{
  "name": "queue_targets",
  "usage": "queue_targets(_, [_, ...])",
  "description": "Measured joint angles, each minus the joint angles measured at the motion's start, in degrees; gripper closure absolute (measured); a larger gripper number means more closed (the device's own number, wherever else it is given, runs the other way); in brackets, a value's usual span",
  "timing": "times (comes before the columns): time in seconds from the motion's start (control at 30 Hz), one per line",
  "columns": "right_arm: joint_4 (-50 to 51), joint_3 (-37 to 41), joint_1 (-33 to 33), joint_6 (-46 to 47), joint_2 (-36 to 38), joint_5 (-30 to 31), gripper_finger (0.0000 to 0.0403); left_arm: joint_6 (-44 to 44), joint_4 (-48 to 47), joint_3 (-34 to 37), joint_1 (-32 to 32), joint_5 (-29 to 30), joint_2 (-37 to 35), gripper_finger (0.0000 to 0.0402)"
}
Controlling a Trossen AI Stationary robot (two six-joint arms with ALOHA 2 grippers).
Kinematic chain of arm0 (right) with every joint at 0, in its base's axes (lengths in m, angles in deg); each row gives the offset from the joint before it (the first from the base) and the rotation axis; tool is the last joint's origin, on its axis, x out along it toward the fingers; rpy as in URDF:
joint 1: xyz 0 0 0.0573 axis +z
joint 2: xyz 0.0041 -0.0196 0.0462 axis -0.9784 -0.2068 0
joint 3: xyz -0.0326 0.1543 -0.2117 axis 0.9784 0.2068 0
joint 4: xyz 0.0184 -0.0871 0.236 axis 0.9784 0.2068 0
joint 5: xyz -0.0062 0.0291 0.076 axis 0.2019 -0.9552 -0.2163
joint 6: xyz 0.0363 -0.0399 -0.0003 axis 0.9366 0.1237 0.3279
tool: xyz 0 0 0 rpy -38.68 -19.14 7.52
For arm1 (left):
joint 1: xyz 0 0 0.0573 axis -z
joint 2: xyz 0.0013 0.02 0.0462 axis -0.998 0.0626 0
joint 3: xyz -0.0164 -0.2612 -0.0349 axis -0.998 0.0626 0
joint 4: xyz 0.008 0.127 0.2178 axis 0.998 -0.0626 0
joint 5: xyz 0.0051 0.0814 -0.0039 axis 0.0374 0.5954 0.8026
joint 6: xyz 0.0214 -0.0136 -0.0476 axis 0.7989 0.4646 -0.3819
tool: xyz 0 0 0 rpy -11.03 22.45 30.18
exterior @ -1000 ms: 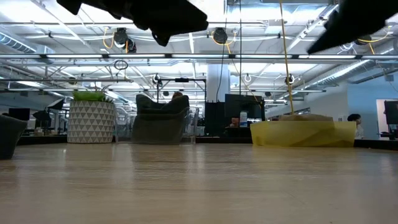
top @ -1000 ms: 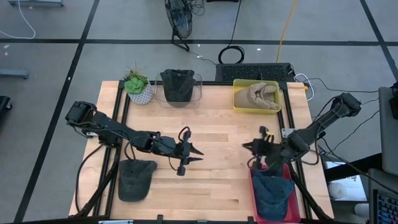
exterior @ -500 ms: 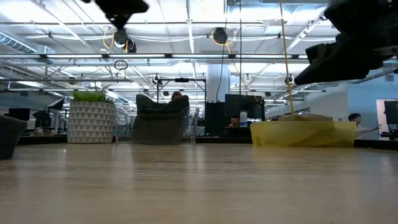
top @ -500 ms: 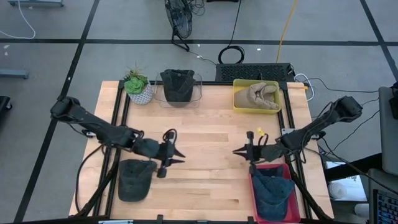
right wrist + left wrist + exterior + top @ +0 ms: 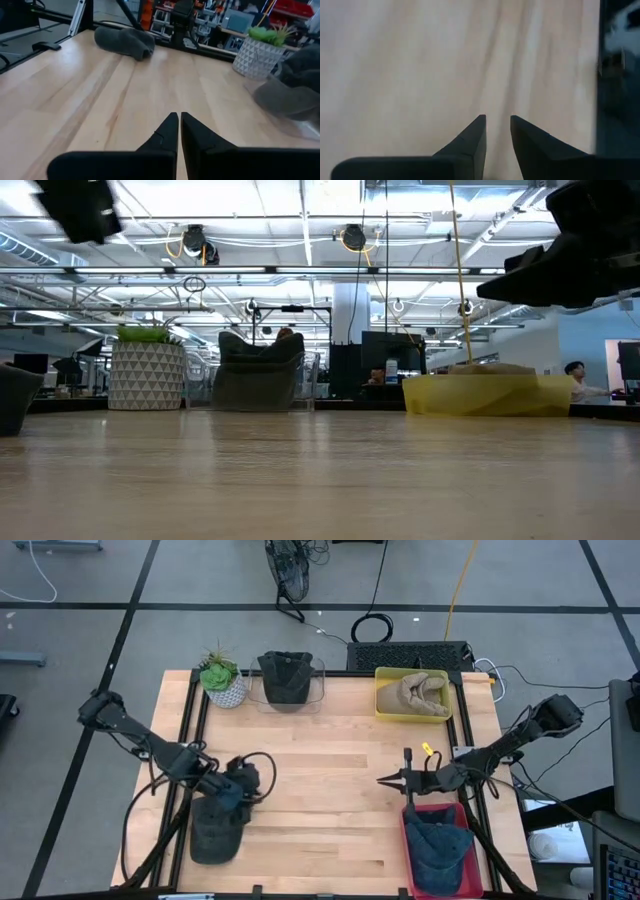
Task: Pick & Place hat
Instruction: Put the black cap into the transparent bin
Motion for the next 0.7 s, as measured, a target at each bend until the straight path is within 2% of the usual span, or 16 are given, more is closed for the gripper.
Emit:
queue_targets(0.1, [-0.79, 0.00, -0.67, -0.93, 0.00, -0.07, 0.0403, -6.06, -4.14, 0.01, 1.61, -8.69, 0.12, 0.0305])
queue_targets(0.23, [-1.05, 0.00, -1.64, -0.87, 0.00, -0.15, 0.0403, -6.57, -7.71, 0.01, 6.31, -19.26, 0.10, 0.0304])
queue_targets(0.37, [-1.05, 0.00, -1.72, -1.03, 0.00, -0.18, 0.0403, -9.98, -9.74, 0.01, 9.48, -26.62, 0.10, 0.0304])
queue_targets(0.53, [-1.05, 0.00, -2.49, -0.84, 0.00, -0.16, 0.0403, -14.81, -14.64, 0.01, 11.77, -27.47, 0.10, 0.0300])
queue_targets(0.7, [0.05, 0.00, -2.72, 0.73, 0.00, -0.29, 0.0403, -15.78, -16.83, 0.03, 13.88, -28.18, 0.10, 0.0261])
